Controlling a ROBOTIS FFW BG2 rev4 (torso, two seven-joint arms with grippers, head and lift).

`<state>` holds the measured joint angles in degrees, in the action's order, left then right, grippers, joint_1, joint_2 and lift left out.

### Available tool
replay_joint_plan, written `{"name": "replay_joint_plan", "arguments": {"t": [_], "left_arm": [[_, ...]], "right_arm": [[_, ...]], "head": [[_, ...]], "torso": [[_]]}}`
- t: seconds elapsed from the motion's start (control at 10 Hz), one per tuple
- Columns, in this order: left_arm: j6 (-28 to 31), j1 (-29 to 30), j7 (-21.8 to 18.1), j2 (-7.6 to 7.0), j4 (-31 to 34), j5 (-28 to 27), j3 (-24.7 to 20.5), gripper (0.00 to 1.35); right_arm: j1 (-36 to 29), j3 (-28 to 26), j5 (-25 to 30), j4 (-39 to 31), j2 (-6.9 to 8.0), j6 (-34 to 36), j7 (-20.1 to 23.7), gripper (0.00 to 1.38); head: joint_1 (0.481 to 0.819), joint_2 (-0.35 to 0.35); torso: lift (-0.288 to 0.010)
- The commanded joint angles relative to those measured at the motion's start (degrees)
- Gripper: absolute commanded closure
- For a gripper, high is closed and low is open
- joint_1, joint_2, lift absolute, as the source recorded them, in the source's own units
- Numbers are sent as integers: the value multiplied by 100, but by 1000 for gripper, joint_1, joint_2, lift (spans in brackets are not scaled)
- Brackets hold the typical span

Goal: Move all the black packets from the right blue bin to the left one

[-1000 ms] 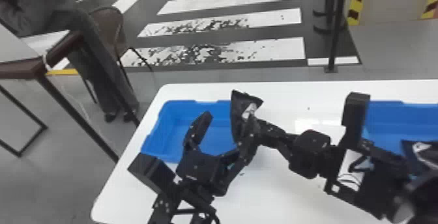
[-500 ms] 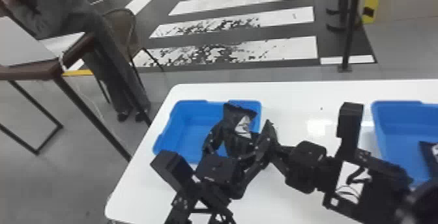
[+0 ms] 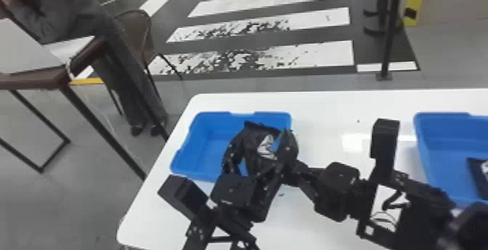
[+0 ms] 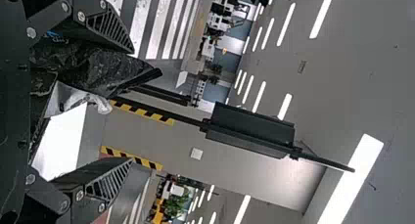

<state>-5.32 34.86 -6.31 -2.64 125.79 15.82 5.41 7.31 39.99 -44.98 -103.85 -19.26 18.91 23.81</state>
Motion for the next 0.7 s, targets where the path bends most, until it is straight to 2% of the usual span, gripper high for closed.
{"name": "replay_joint_plan", "arguments": {"t": [0.0,0.1,0.2,0.3,0.6], "left_arm": [[152,15,-2,0,-1,-5,-39,777],[236,29,-2,0,84,-142,-84,926],[82,43,-2,9,98,-245,-107,1134],[-3,57,16,27,112,-359,-164,1205],[-143,85,16,44,182,-519,-210,1205]], "right_arm": [[0,0,-16,0,-8,-7,1,1128],[0,0,-27,0,-8,-7,1,1128],[0,0,-38,0,-8,-7,1,1128],[0,0,-50,0,-8,-21,1,1128],[-28,0,-118,28,-8,-133,1,1127]], "head": [[695,350],[695,350],[695,350],[695,350],[695,350]], "torso": [[-140],[-140],[-140],[-140],[-140]]}}
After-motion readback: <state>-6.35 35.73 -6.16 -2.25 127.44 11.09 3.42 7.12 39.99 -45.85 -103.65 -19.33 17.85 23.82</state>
